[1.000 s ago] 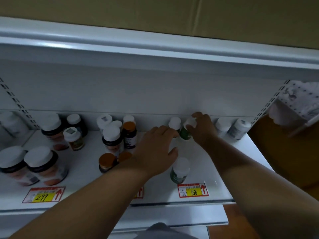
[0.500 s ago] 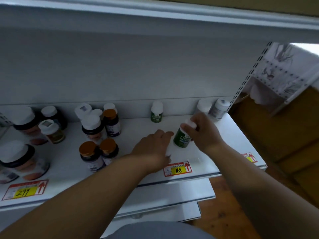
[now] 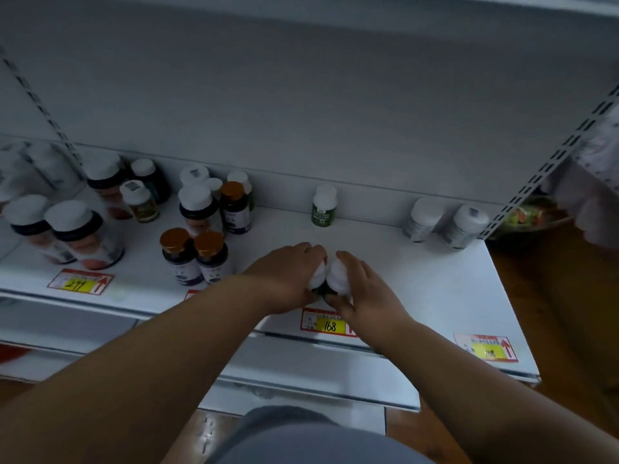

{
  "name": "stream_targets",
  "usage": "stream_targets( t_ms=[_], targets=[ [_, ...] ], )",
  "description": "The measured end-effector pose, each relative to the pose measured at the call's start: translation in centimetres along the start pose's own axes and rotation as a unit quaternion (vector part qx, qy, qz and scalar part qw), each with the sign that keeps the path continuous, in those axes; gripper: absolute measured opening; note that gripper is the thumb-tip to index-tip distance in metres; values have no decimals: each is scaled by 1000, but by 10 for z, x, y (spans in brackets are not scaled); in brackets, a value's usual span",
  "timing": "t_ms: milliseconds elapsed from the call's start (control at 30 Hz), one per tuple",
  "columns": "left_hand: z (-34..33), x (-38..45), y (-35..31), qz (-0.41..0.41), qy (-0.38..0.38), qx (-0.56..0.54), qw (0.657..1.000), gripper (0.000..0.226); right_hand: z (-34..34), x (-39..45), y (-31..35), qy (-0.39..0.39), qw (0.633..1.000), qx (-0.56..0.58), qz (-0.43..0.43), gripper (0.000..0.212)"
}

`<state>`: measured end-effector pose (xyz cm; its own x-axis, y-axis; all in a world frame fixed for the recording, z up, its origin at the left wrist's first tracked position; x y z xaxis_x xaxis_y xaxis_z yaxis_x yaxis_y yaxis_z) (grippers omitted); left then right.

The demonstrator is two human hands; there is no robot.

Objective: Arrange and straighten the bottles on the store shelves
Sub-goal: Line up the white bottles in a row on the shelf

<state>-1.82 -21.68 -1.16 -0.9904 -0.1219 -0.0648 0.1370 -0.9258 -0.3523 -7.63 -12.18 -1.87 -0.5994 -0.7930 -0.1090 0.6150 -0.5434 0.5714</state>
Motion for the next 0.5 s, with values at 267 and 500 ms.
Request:
stream_targets(
  t_ms=[267,500],
  targets=[
    [4,1,2,27,-10,2,1000,56,2,-2,0,10,1000,23,1,81],
    [25,-4,-8,-13,-38,24,999,87,82,68,24,-164,984,68,-24,41]
  ],
)
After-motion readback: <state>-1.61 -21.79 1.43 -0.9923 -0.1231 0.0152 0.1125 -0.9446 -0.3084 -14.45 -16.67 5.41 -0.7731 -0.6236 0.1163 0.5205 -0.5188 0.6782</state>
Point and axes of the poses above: each hand's wrist, its own x-axis towards the middle knuckle, its own z-axis out of the back of the hand, y = z × x, the point moved 10 cm from there along x, towards the middle knuckle, and after that the axes turned 11 degrees about -z, right-handed, at the moved point
